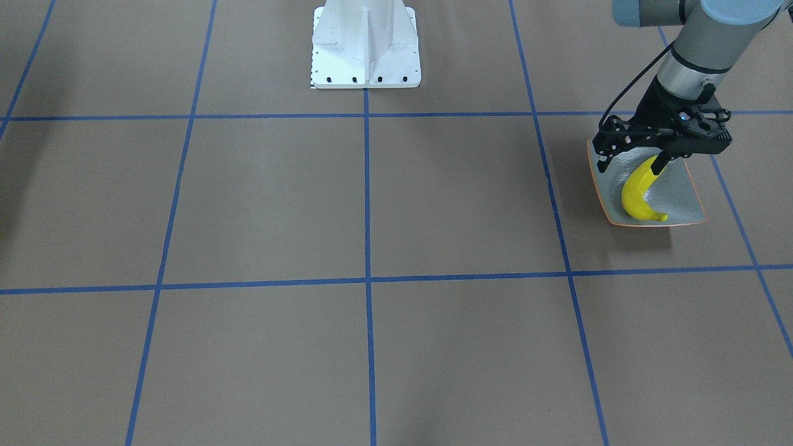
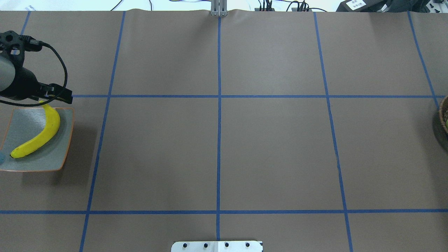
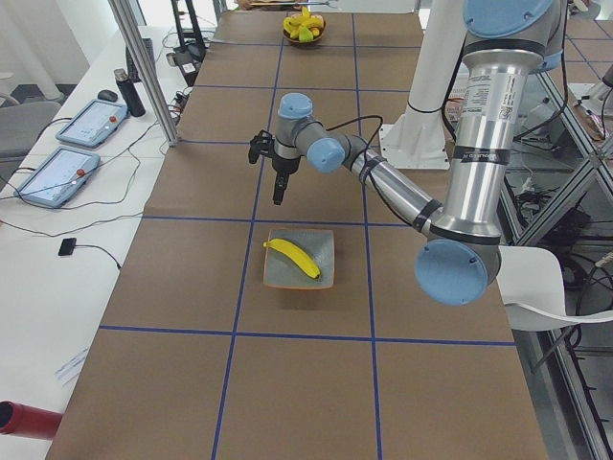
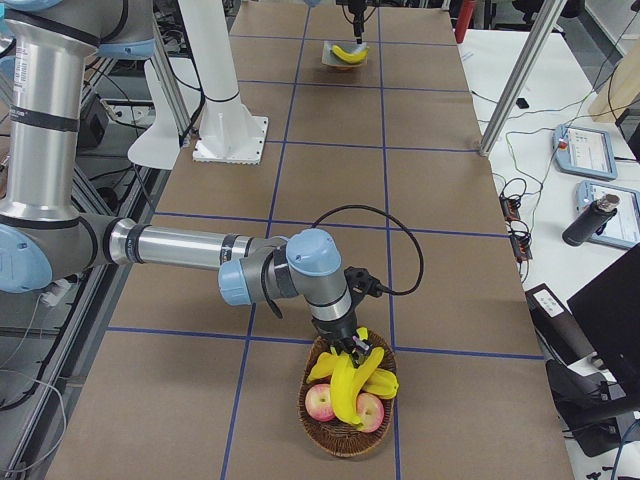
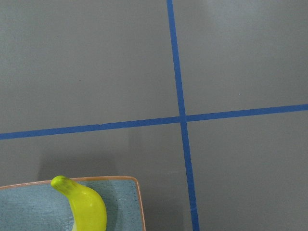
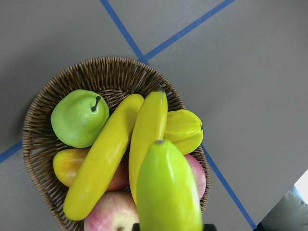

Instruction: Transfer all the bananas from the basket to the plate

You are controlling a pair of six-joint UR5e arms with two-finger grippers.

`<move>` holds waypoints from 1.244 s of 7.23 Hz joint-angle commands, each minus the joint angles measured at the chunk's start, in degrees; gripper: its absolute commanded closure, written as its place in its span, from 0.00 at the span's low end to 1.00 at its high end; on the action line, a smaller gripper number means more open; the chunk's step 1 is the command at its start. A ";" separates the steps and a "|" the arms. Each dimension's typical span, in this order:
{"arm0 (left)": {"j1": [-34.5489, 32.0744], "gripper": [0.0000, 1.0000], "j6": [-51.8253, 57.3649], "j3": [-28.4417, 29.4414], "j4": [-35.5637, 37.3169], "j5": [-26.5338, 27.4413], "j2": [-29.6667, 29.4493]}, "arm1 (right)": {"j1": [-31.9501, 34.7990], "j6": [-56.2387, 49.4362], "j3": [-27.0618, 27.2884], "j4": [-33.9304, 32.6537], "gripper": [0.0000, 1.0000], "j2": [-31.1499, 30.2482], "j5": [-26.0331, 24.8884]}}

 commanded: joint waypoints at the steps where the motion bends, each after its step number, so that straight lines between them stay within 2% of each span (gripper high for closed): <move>1: 0.07 0.00 -0.07 0.01 -0.01 -0.10 -0.08 | 1.09 2.17 0.20 -5.85 1.00 5.47 0.13; 3: 0.07 0.00 -0.16 0.01 -0.01 -0.19 -0.08 | -0.92 13.99 0.46 -7.29 1.00 10.22 4.41; 5: 0.07 0.00 -0.16 -0.08 -0.10 -0.28 -0.26 | -9.76 33.55 2.73 -6.76 1.00 16.19 9.17; 7: 0.15 0.00 -0.16 0.18 -0.10 -0.28 -0.61 | -20.74 55.16 6.25 -6.49 1.00 23.65 8.93; 9: 0.15 0.00 -0.42 0.71 -0.10 -0.36 -2.27 | -31.64 75.83 7.32 -6.49 1.00 33.83 5.26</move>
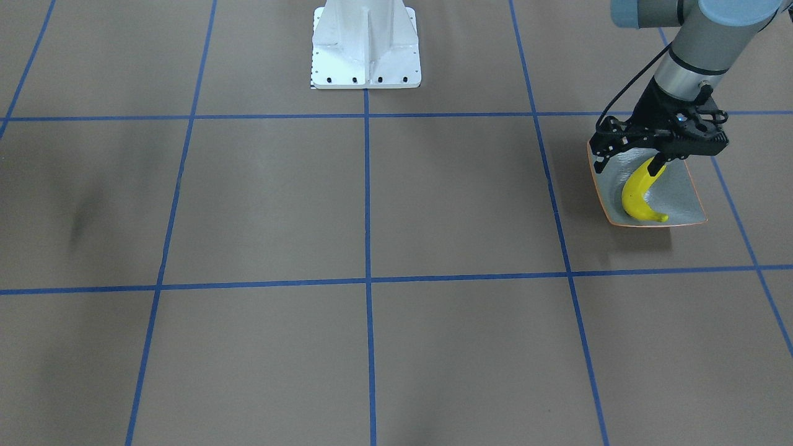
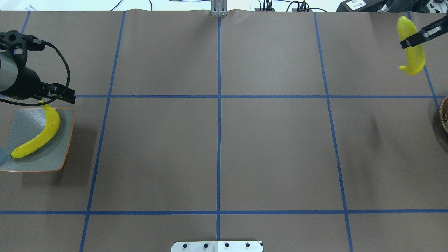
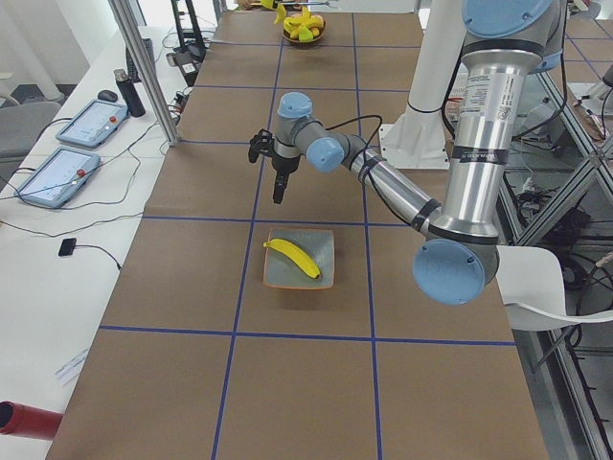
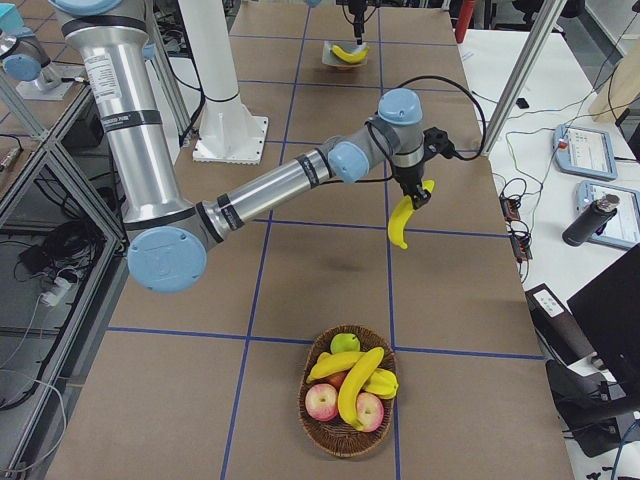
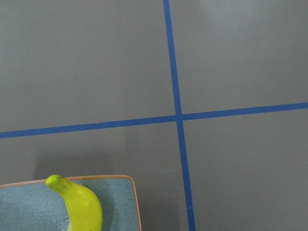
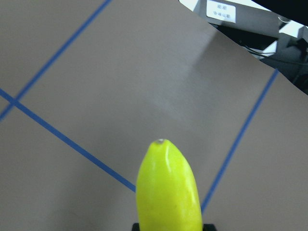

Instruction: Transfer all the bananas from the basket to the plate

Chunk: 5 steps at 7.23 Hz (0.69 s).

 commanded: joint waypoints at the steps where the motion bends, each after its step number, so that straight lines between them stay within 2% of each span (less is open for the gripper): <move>1: 0.26 0.00 -3.24 0.91 0.00 -0.03 -3.20 | -12.38 23.62 0.59 -0.14 1.00 11.98 -6.50; 3: 0.79 0.00 -11.40 4.06 0.44 -0.03 -12.48 | -18.73 34.14 -0.28 -0.58 1.00 18.16 -12.49; 5: 1.93 0.00 -20.10 3.99 -0.52 -0.03 -19.62 | -23.66 44.16 -0.73 -0.67 1.00 22.91 -17.33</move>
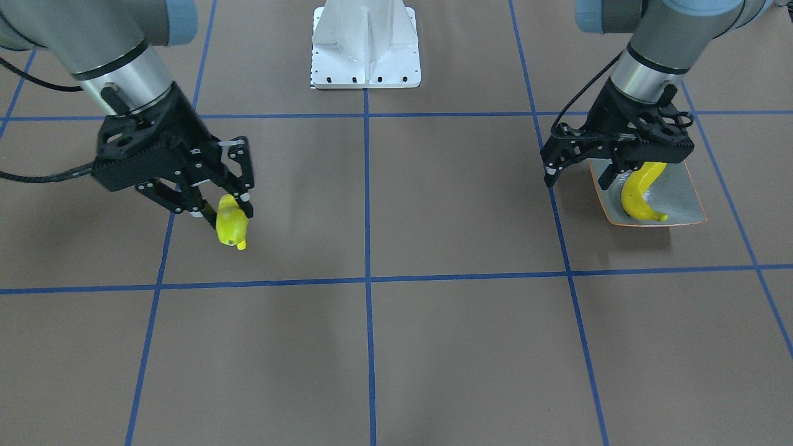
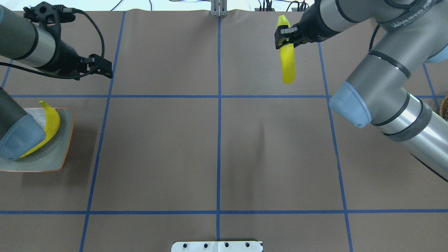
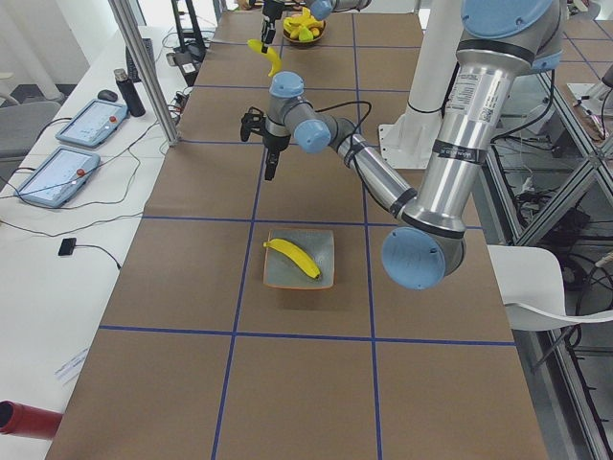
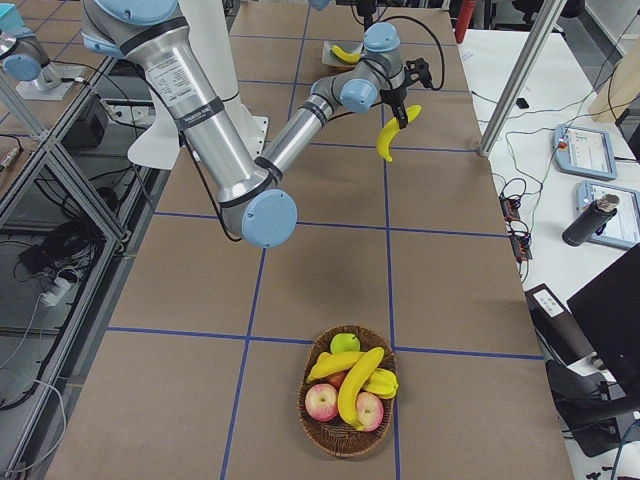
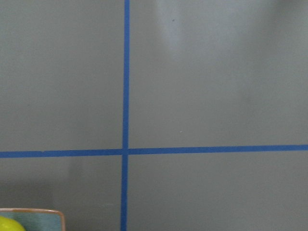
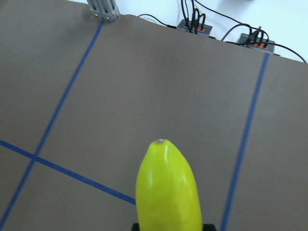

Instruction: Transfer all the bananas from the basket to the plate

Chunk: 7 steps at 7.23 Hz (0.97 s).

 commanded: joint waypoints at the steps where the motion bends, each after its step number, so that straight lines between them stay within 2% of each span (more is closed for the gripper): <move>1: 1.37 0.00 -7.44 0.36 -4.21 0.10 -5.86 | -4.15 12.40 -0.15 -0.08 1.00 4.30 -3.11; 5: 3.03 0.00 -7.54 4.92 -30.55 0.53 -5.61 | -4.78 38.15 -0.84 -0.25 1.00 6.50 -2.67; 6: 3.39 0.00 -7.63 6.76 -35.49 1.75 -5.61 | -4.78 42.30 -2.68 -0.34 1.00 8.34 -2.32; 7: 5.92 0.00 -7.45 7.04 -40.50 7.25 -5.17 | -4.78 45.82 -5.74 -4.26 1.00 12.97 -2.32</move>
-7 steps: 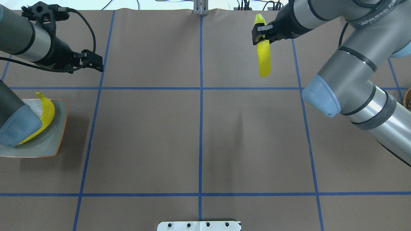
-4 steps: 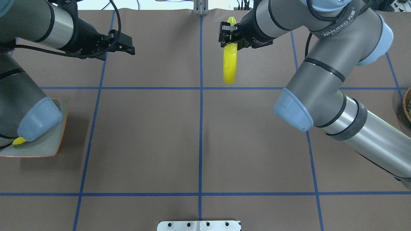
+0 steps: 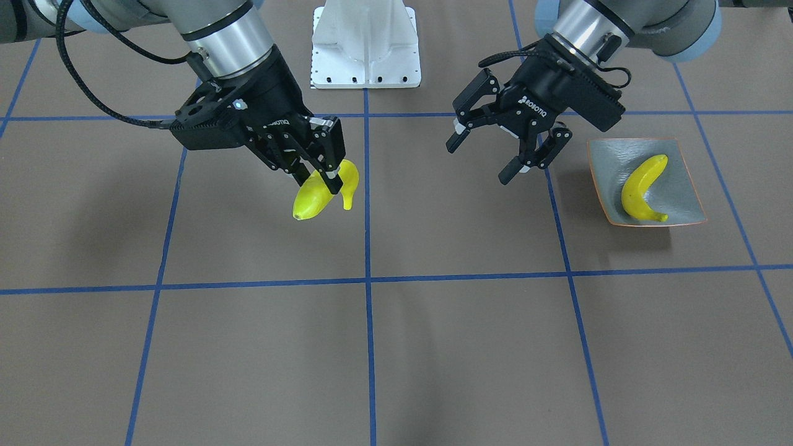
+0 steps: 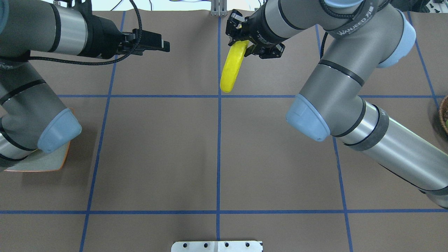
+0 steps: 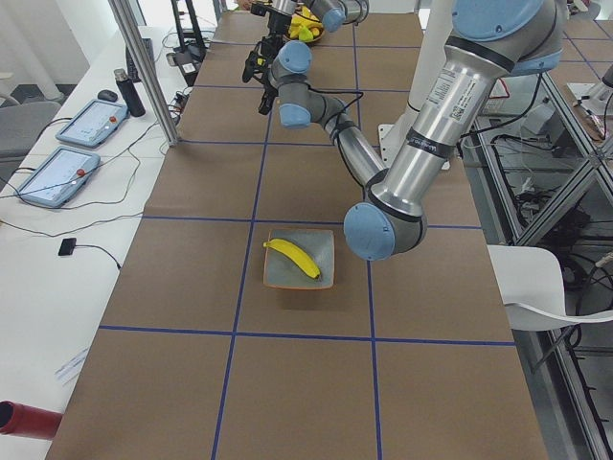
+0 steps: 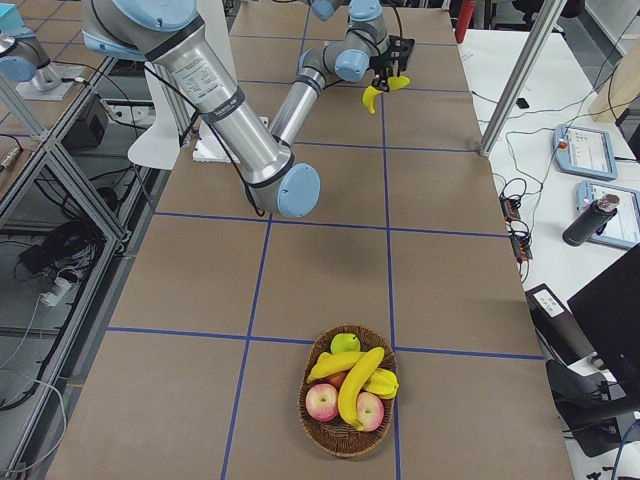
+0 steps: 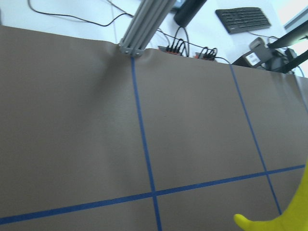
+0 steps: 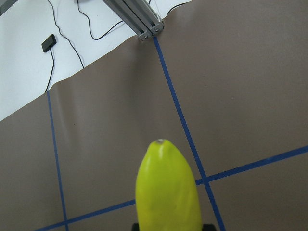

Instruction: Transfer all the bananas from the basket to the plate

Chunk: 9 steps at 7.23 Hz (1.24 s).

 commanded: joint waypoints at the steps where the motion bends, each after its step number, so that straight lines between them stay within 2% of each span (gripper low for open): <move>1: 5.89 0.00 0.26 0.99 -9.11 10.66 0.08 | -0.02 6.33 -4.92 -9.90 1.00 9.46 1.18; 2: 7.76 0.00 0.61 0.99 -11.23 13.34 -0.01 | -0.02 6.43 -4.85 -13.80 1.00 10.73 2.49; 5: 9.53 0.00 4.74 0.99 -16.26 13.98 0.51 | -0.11 6.78 -5.03 -16.29 1.00 11.01 2.68; 8: 16.81 0.00 8.94 2.12 -17.40 24.85 0.25 | -0.20 7.57 -4.94 -16.82 1.00 12.50 3.83; 9: 16.83 0.00 8.96 2.83 -18.10 25.14 0.16 | -0.28 7.57 -4.94 -17.43 1.00 12.59 3.83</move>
